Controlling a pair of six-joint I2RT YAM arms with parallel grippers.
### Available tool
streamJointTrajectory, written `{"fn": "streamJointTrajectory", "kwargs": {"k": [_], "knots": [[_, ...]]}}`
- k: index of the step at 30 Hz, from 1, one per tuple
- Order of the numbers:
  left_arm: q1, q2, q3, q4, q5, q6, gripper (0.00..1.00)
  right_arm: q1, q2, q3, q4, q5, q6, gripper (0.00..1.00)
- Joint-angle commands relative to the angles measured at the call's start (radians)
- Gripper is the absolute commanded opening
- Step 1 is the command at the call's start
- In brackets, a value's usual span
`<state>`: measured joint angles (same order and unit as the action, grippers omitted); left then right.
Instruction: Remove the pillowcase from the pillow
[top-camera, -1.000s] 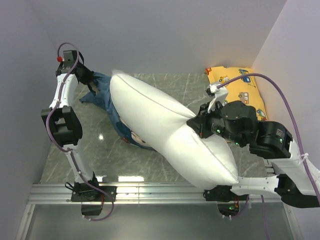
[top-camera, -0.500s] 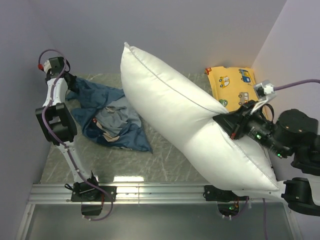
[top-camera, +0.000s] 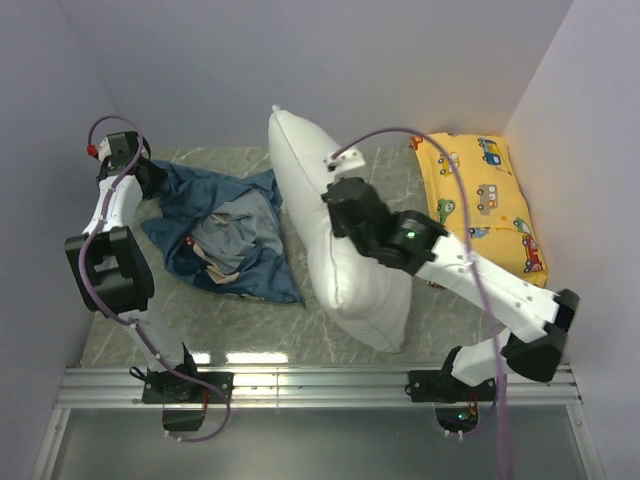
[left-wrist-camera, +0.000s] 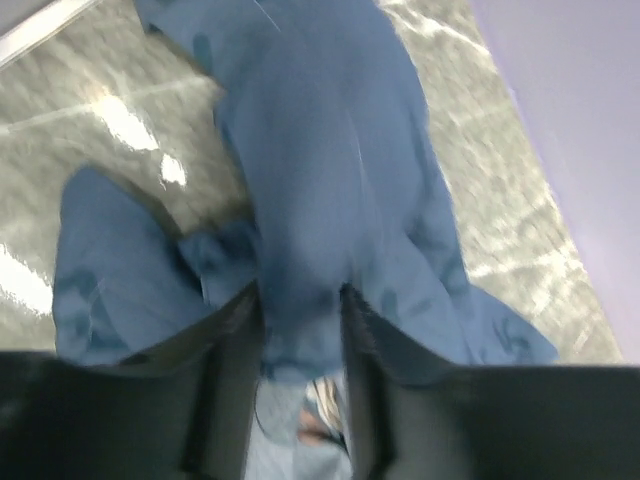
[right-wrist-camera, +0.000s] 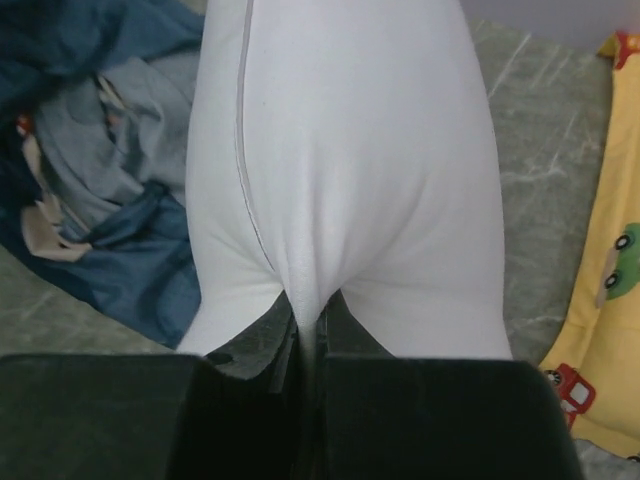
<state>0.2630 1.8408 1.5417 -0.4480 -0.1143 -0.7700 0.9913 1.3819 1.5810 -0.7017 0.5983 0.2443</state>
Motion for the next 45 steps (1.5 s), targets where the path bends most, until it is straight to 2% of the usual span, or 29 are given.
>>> {"fn": "streamJointTrajectory", "kwargs": {"k": [1, 7, 11, 18, 20, 21, 22, 24, 26, 27, 32, 33, 39, 45], "knots": [[-0.036, -0.120, -0.032, 0.058, 0.031, 0.011, 0.48, -0.003, 0.038, -0.067, 0.341, -0.032, 0.048, 0.00], [-0.113, -0.242, -0.034, 0.039, 0.013, 0.043, 0.64, -0.068, 0.159, -0.191, 0.450, -0.212, 0.160, 0.00], [-0.171, -0.336, -0.020, 0.017, 0.031, 0.060, 0.67, -0.135, 0.264, -0.179, 0.490, -0.423, 0.190, 0.00], [-0.307, -0.528, -0.107, 0.014, 0.062, 0.098, 0.69, -0.230, 0.506, -0.102, 0.465, -0.515, 0.240, 0.00], [-0.352, -0.598, -0.176, 0.029, 0.080, 0.101, 0.69, -0.266, 0.517, -0.095, 0.458, -0.497, 0.231, 0.08], [-0.367, -0.621, -0.224, 0.026, 0.081, 0.103, 0.69, -0.272, 0.511, -0.093, 0.444, -0.459, 0.222, 0.22], [-0.383, -0.667, -0.251, 0.026, 0.084, 0.100, 0.69, -0.272, 0.503, -0.092, 0.444, -0.448, 0.213, 0.31], [-0.427, -0.710, -0.335, 0.035, 0.085, 0.106, 0.69, -0.272, 0.464, -0.093, 0.436, -0.436, 0.198, 0.46], [-0.464, -0.773, -0.394, 0.034, 0.073, 0.115, 0.69, -0.270, 0.422, -0.116, 0.436, -0.459, 0.197, 0.54], [-0.470, -0.793, -0.449, 0.041, 0.077, 0.121, 0.69, -0.266, 0.367, -0.128, 0.445, -0.466, 0.202, 0.61], [-0.496, -0.926, -0.529, 0.002, 0.087, 0.170, 0.70, -0.253, 0.201, -0.200, 0.433, -0.549, 0.227, 0.73], [-0.498, -0.946, -0.546, -0.006, 0.094, 0.182, 0.73, -0.252, 0.136, -0.220, 0.447, -0.567, 0.230, 0.93], [-0.502, -1.072, -0.595, -0.058, 0.159, 0.225, 0.76, -0.250, -0.146, -0.400, 0.479, -0.631, 0.274, 0.96], [-0.502, -1.186, -0.658, -0.064, 0.143, 0.250, 0.78, -0.253, -0.412, -0.584, 0.440, -0.543, 0.285, 0.99]]}}
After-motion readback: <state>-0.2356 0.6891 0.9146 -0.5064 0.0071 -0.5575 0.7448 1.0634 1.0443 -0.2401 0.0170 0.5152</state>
